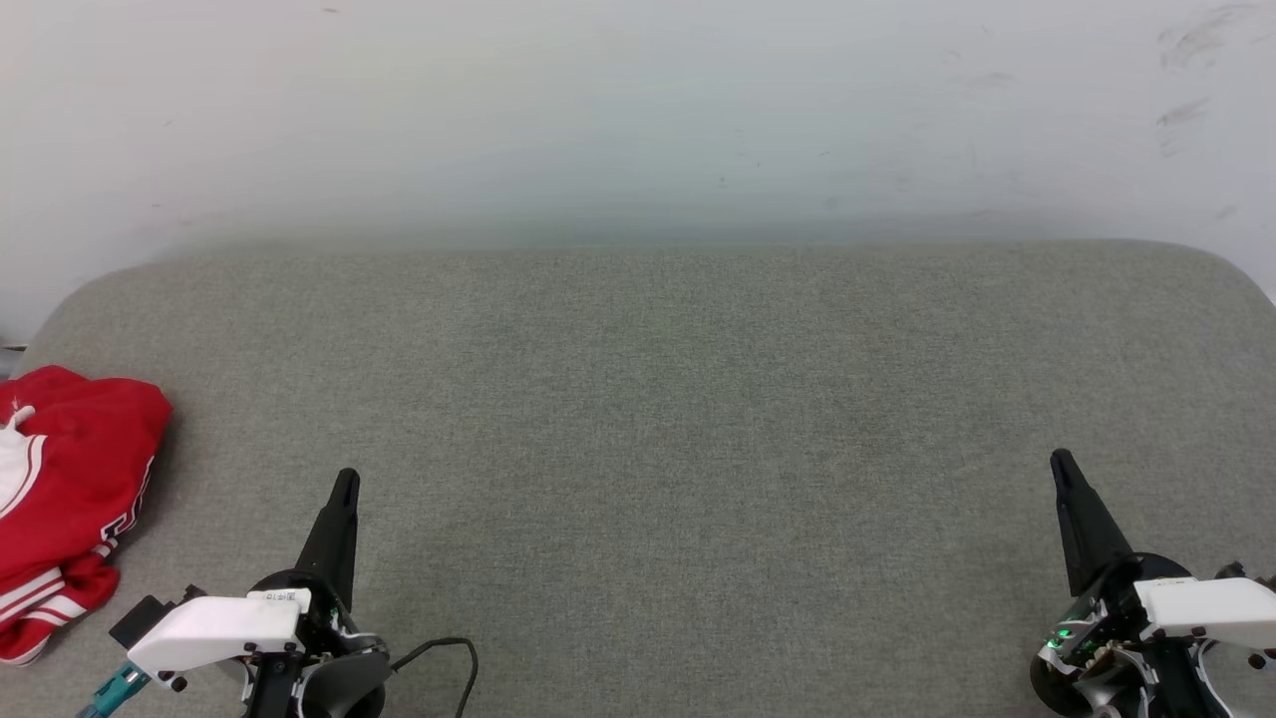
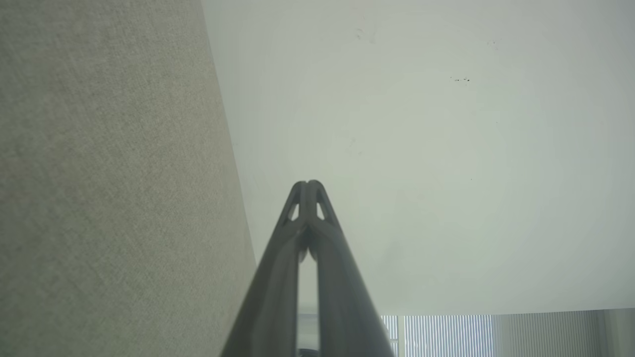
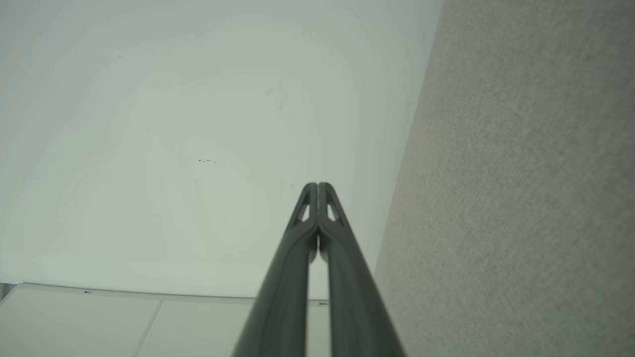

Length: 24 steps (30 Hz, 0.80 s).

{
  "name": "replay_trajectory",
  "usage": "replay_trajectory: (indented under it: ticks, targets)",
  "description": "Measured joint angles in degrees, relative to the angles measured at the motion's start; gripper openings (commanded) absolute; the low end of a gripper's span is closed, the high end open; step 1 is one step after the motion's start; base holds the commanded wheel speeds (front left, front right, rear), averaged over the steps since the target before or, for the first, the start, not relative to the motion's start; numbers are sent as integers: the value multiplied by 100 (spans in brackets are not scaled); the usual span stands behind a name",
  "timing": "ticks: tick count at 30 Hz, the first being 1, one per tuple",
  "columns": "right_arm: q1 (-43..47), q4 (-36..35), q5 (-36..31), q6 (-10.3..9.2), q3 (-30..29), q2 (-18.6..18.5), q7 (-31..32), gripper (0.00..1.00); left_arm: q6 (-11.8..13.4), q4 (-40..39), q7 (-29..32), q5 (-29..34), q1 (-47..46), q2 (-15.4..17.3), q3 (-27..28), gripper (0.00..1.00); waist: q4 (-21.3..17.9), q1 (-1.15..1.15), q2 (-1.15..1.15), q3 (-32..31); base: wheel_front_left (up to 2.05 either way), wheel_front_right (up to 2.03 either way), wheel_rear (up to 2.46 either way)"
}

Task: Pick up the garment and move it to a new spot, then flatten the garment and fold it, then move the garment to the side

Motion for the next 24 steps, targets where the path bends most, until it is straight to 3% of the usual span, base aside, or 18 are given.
replay_trajectory:
  ticks: [19, 20, 24]
  targets:
    - [0, 0, 0, 0, 1, 0, 0, 0, 0, 0, 0, 1, 0, 0, -1, 0, 0, 0, 0, 0, 0, 0, 0]
    - [12, 23, 2, 0, 2, 0, 0, 100, 2, 24, -1, 1, 7, 0, -4, 100, 0, 0, 0, 0, 0, 0, 0]
    - [194, 177, 2, -1, 16, 8, -15, 100, 4, 182, -25, 1, 180, -12, -51, 100, 0, 0, 0, 0, 0, 0, 0]
